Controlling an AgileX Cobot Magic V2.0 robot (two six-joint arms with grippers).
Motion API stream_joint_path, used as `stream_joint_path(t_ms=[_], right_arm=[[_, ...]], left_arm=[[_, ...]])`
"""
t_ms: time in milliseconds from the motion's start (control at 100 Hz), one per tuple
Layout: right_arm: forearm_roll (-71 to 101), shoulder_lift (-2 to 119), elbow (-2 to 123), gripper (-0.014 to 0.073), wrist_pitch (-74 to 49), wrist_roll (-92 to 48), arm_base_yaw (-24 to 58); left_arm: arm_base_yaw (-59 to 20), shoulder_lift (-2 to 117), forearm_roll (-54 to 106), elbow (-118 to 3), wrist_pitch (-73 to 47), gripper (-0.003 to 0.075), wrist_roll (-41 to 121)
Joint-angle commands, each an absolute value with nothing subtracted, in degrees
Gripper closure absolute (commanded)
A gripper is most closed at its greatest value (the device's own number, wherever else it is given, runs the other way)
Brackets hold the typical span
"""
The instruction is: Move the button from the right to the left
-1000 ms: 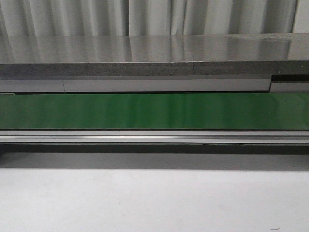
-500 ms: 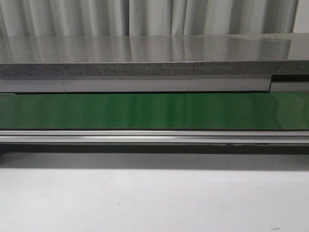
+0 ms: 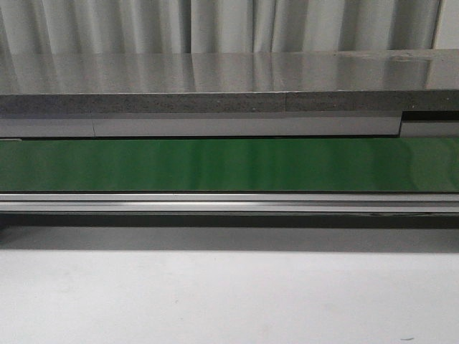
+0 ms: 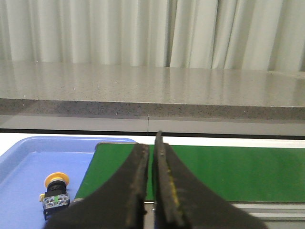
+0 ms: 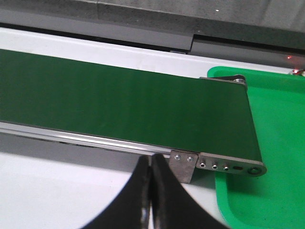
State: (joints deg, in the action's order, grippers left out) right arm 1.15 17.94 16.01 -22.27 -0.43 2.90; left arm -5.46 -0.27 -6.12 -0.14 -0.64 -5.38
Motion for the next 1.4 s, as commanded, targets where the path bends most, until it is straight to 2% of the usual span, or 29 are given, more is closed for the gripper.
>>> stream_joint_path(t_ms=[0, 180, 530, 1390], right_arm=[[-3.81, 16.70, 14.84, 0.0662, -13.49, 6.78, 3.32], [-3.87, 11.99, 8.37, 0.0662, -9.20, 6.85, 3.32], [-3.10, -1.75, 0.44, 0.0662, -9.46, 6.85, 3.32], [-1.71, -1.45, -1.70, 0.0662, -6.73, 6.85, 3.32]], left_arm=[[-5.45, -2.35, -5.63, 2.19, 3.61, 0.0715, -5.99], [-5.45, -2.35, -5.63, 2.19, 3.61, 0.0715, -5.99], [-5.45, -2.35, -5.63, 2.19, 3.61, 0.0715, -5.99], [-5.45, -2.35, -5.63, 2.19, 3.61, 0.0715, -5.99]])
